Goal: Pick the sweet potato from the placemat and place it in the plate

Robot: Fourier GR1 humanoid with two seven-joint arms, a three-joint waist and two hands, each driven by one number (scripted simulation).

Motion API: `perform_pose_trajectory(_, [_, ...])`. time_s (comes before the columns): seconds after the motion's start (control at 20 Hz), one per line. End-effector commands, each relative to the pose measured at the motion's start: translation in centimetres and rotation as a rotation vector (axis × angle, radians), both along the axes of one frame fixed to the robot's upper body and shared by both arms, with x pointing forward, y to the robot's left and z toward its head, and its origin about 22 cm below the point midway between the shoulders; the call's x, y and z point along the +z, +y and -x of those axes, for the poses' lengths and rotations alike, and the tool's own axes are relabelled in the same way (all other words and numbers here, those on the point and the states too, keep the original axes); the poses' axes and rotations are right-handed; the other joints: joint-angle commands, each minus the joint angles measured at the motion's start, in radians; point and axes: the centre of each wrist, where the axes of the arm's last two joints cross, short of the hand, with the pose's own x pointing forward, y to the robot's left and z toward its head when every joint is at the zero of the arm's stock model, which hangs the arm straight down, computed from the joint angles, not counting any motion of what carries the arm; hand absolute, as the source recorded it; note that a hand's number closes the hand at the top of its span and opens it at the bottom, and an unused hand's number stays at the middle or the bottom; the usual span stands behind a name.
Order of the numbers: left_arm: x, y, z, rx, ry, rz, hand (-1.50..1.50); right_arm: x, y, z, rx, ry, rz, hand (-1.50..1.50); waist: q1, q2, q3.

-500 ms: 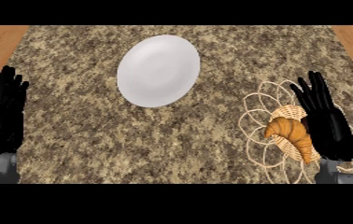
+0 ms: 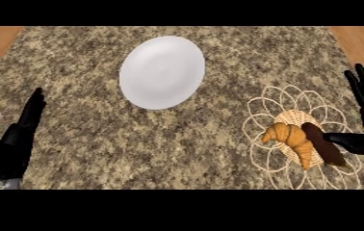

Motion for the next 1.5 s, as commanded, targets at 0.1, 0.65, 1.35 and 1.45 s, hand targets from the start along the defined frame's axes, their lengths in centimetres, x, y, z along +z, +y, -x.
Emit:
perform_pose_trajectory(0.1, [-3.2,0.6,1.6,-0.051,0.049,-0.036,0.00,-1.8,-1.2,6.2,-0.180,-0.165,-0.054,-1.50,-0.009,-0.005,-0.003])
perform_pose_trajectory(0.65, [-3.1,0.3,0.9,-0.069,0.017,-0.038,0.00,5.1,-7.3,10.3,0.026,0.034,0.311,-1.50,0.013,-0.001,-0.003])
perform_pose_trajectory(1.35, [-3.2,0.5,1.5,-0.090,0.036,-0.041,0.00,7.6,-7.9,7.3,0.141,0.433,0.732,-1.50,0.026,0.000,-0.002])
perform_pose_trajectory(1.45, [-3.5,0.3,0.5,-0.095,0.036,-0.040,0.00,7.7,-7.0,6.6,0.170,0.454,0.739,-1.50,0.018,0.000,-0.002])
